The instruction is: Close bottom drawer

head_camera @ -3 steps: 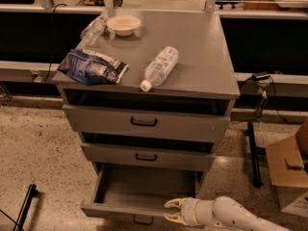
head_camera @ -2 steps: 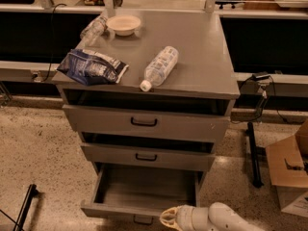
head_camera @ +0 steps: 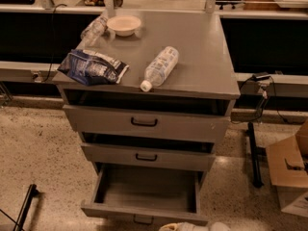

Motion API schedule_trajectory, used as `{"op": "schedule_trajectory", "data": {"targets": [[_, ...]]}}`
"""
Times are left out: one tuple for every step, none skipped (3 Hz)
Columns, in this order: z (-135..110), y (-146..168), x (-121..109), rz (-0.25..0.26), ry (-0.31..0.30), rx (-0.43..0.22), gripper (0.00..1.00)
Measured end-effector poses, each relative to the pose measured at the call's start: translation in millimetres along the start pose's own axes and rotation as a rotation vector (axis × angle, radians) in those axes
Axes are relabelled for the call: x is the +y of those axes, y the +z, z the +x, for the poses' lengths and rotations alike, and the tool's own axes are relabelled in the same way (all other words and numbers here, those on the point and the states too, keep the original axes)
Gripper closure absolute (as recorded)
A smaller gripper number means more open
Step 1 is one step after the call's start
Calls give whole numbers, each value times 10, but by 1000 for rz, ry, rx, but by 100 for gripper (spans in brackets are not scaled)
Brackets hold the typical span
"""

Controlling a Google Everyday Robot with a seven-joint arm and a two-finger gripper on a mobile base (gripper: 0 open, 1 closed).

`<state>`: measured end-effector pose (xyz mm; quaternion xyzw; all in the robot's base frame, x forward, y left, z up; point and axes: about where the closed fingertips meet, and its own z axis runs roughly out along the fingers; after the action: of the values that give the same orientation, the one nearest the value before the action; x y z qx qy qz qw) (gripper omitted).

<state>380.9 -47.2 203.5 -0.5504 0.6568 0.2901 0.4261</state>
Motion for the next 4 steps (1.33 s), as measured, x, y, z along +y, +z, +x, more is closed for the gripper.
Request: {"op": "schedule_trajectory", "data": {"targets": [[4, 28, 44, -6, 2, -6, 100], [103, 85, -38, 57, -6, -52, 100], [229, 203, -221, 124, -33, -104, 100], [366, 289, -417, 171, -46, -121, 100]]}}
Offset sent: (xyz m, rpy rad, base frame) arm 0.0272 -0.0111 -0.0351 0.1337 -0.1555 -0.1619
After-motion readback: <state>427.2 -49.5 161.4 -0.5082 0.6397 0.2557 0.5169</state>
